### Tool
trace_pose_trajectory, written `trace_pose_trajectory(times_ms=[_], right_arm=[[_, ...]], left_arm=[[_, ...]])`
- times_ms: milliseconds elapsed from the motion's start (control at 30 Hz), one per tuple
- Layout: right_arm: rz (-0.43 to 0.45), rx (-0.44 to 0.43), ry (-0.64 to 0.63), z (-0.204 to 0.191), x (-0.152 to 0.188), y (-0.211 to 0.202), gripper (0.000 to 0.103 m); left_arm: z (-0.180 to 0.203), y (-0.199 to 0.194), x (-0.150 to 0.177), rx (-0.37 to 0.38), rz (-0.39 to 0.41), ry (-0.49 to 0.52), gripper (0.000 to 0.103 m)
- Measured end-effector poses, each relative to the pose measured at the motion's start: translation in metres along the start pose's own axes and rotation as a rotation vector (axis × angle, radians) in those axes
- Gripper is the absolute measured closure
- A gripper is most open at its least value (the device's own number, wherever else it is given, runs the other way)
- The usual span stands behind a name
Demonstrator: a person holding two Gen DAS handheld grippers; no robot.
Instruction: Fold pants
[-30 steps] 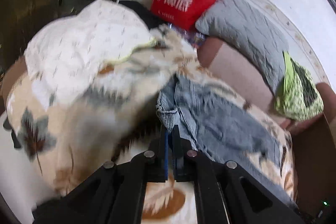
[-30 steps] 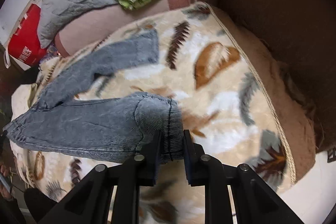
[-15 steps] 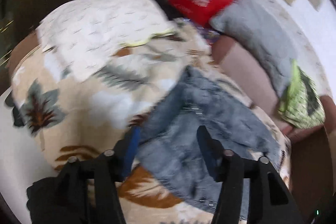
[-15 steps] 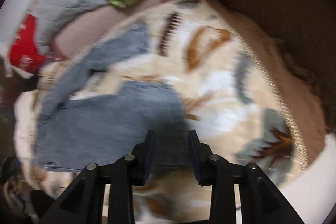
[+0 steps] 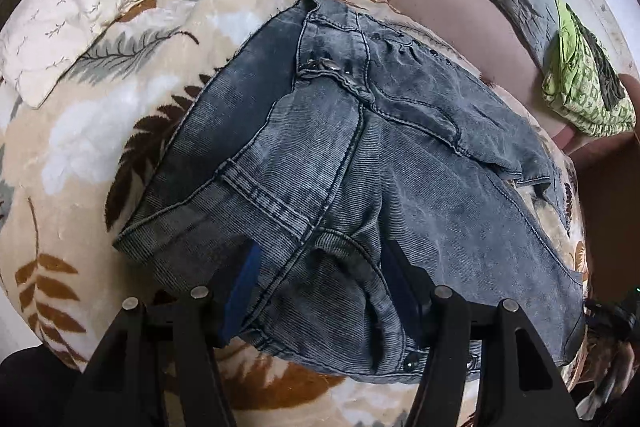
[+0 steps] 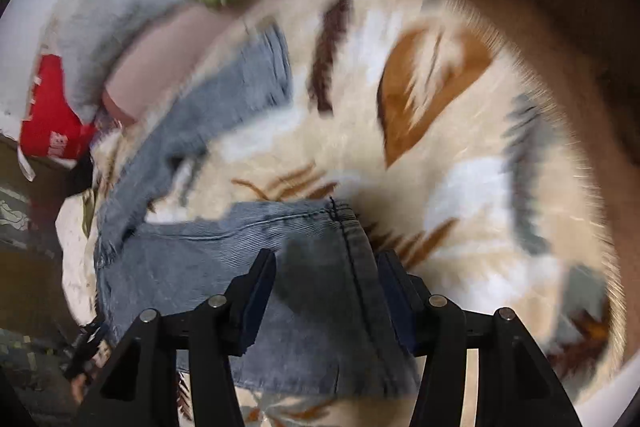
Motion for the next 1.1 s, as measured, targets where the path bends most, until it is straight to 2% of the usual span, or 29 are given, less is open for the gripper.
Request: trace_pose_trajectory(times_ms=[33, 67, 100, 133, 167, 233, 267, 300, 367, 467, 533, 600, 667, 700, 800, 867, 933, 1000, 1100], right_arm=[[-0.027, -0.014, 0.006, 0.0, -0.005, 0.01, 0.047], [-0.035, -0.036, -0.012, -0.005, -0.004, 0.016, 0.06], [-0.021, -0.033, -0.044, -0.013, -0.007, 0.017, 0.068], [0.008, 0.005, -0.107, -0.027, -0.001, 0.011, 0.084], [0.048, 0.055, -0.148, -0.038, 0.002, 0.004, 0.096], [0.289, 0.353, -0.278, -0.066, 0.015, -0.032, 0.096], [0.392, 0.448, -0.329, -0.076, 0.022, -0.046, 0.096], [0.436, 0.464, -0.34, -0.081, 0.028, -0.051, 0.096], [0.339, 0.438, -0.319, -0.073, 0.027, -0.029, 0.095], [0.265, 0.497, -0.209, -0.043, 0.018, -0.012, 0.094], [0.308, 0.422, -0.161, -0.038, 0.014, -0.03, 0.093], [0.334, 0.28, -0.153, -0.051, 0.002, -0.044, 0.085], [0.301, 0.177, -0.163, -0.072, -0.017, -0.035, 0.065], [0.281, 0.154, -0.163, -0.075, -0.028, -0.031, 0.062], [0.243, 0.117, -0.126, -0.083, -0.069, -0.01, 0.061], [0.22, 0.098, -0.084, -0.082, -0.093, 0.007, 0.061], [0.205, 0.128, -0.068, -0.087, -0.115, 0.023, 0.061], [0.184, 0.118, -0.06, -0.088, -0.127, 0.038, 0.061], [0.152, 0.142, -0.069, -0.096, -0.139, 0.058, 0.061]], left_arm=[[0.0, 0.001, -0.001, -0.004, 0.001, 0.006, 0.04], [0.0, 0.001, -0.001, -0.009, -0.002, 0.014, 0.04], [0.0, 0.002, -0.001, -0.012, -0.002, 0.022, 0.04], [0.001, 0.002, -0.001, -0.019, 0.002, 0.03, 0.04], [0.001, 0.003, -0.003, -0.029, 0.004, 0.036, 0.04], [0.002, 0.005, -0.004, -0.033, 0.007, 0.037, 0.04], [0.003, 0.007, -0.004, -0.037, 0.014, 0.038, 0.04], [0.003, 0.007, -0.005, -0.042, 0.015, 0.041, 0.039], [0.006, 0.009, -0.007, -0.051, 0.013, 0.045, 0.039], [0.004, -0.001, -0.014, -0.017, 0.017, 0.047, 0.039], [-0.001, -0.01, -0.028, -0.014, 0.041, 0.041, 0.038], [-0.01, -0.018, -0.052, -0.028, 0.078, 0.009, 0.034], [-0.018, -0.02, -0.076, -0.019, 0.094, -0.054, 0.033], [-0.023, -0.016, -0.091, -0.002, 0.089, -0.091, 0.031], [-0.03, 0.008, -0.123, -0.002, 0.036, -0.175, 0.031], [-0.027, 0.019, -0.13, -0.002, 0.019, -0.195, 0.031], [-0.015, 0.026, -0.136, 0.006, 0.02, -0.165, 0.031], [-0.008, 0.032, -0.141, -0.011, 0.036, -0.143, 0.031], [-0.003, 0.052, -0.149, -0.046, -0.001, -0.135, 0.031]])
Point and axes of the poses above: each gripper's, at about its wrist camera, not at the fingertips, and y roughly the way its jaws point, z to its right, x to its underside, the point moved 4 cm from there along y, roughly the way its jaws point, and after that the axes turned 5 degrees about -z, right-handed, at the moved point
